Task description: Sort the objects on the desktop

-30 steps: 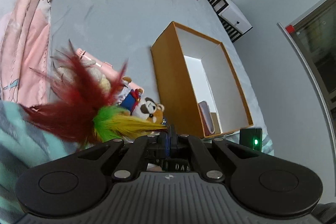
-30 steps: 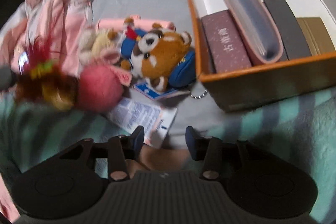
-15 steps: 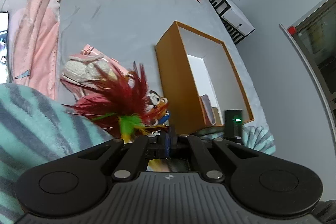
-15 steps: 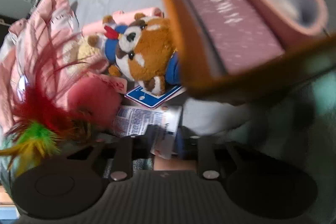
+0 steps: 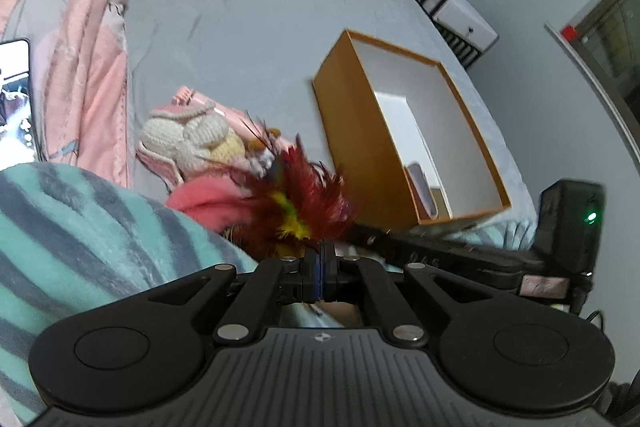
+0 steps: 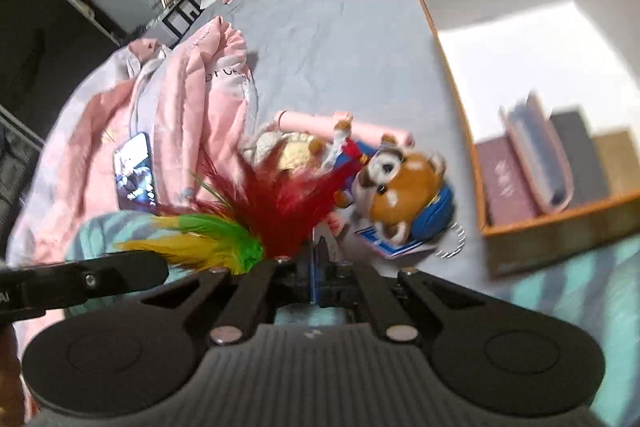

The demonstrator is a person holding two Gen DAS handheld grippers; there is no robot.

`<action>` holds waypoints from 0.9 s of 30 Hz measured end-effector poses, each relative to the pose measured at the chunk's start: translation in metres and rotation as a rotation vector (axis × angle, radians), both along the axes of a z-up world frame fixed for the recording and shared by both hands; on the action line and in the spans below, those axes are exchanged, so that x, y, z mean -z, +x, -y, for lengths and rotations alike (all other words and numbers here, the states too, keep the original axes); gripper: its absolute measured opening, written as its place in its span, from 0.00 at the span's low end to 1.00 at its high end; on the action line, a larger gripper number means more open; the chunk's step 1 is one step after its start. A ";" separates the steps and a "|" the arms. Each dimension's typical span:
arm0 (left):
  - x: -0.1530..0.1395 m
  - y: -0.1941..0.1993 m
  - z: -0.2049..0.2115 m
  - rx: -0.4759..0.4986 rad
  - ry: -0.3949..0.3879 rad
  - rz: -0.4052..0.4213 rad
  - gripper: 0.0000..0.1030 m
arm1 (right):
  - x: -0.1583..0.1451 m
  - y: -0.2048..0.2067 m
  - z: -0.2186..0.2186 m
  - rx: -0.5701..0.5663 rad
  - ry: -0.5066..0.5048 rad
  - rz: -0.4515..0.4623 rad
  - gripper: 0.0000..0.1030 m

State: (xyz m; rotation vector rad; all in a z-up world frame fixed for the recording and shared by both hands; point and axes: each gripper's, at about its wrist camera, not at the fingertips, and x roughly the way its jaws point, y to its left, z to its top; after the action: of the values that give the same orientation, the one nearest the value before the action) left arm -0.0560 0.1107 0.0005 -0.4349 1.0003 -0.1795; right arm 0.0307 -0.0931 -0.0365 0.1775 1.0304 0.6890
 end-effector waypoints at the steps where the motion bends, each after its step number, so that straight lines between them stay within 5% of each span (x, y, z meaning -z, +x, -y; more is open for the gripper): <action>1: 0.001 0.000 0.002 0.008 0.009 -0.004 0.00 | -0.001 0.001 0.001 -0.002 -0.018 0.015 0.00; 8: 0.007 0.001 0.015 0.066 0.147 0.004 0.04 | 0.005 0.006 0.009 -0.017 -0.089 0.049 0.00; 10: 0.008 0.002 0.017 0.089 0.183 0.014 0.17 | 0.006 0.006 0.007 -0.025 -0.086 0.057 0.00; 13: 0.011 0.007 0.018 0.116 0.219 0.024 0.25 | 0.008 0.006 0.003 -0.041 -0.126 0.064 0.07; 18: 0.017 0.020 0.022 0.152 0.282 0.012 0.37 | 0.016 0.010 0.005 -0.028 -0.115 0.038 0.05; 21: 0.023 0.029 0.031 0.174 0.323 0.026 0.60 | 0.009 0.009 0.007 -0.034 -0.112 0.066 0.04; 27: 0.050 0.057 0.047 0.116 0.362 -0.090 0.60 | -0.016 0.008 0.025 -0.054 -0.097 0.100 0.04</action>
State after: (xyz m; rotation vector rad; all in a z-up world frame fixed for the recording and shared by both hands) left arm 0.0009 0.0639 -0.0496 -0.0550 1.1206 -0.0802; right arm 0.0392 -0.1185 -0.0208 0.0311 0.9735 0.6885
